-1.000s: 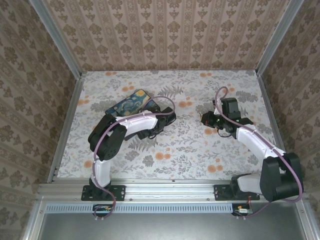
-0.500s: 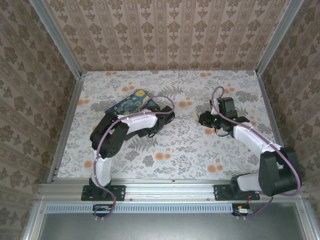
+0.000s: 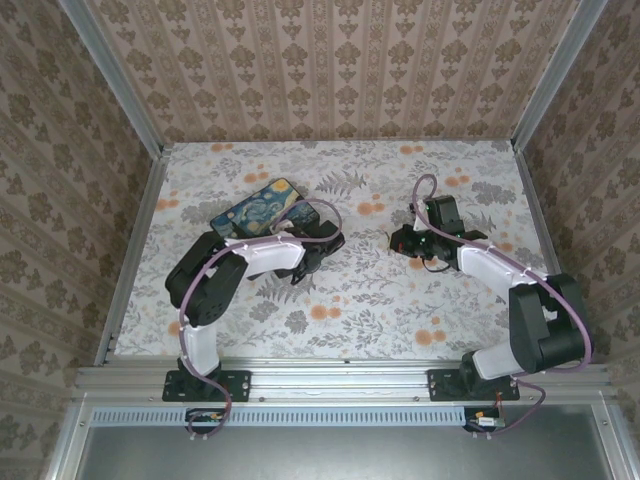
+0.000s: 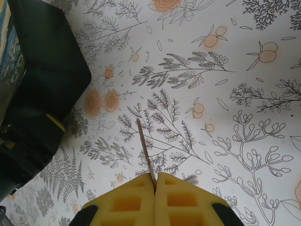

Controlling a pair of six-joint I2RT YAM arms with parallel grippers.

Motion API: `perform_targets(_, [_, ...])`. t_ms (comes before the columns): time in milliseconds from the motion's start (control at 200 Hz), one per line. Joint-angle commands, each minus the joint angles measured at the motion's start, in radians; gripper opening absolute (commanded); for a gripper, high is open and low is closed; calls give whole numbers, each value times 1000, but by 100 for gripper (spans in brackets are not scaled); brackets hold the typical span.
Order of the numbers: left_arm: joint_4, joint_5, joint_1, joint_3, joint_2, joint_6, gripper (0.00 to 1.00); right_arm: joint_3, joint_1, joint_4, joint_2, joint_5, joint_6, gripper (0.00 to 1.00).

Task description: Unlock the padlock with the key

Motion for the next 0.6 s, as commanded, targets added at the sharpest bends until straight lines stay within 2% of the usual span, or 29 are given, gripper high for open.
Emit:
perform_targets(0, [33,-56,-6,-20,-47,-20,62,31,9,33,16,-28,20,0])
perform_targets(170, [50,-17,10,-25,-30,-16,60,30,14,35,20,-30,19,0])
perform_targets(590, [65,-6,19,-39,-15,-4,45,25,14,22,14,-45,6,0])
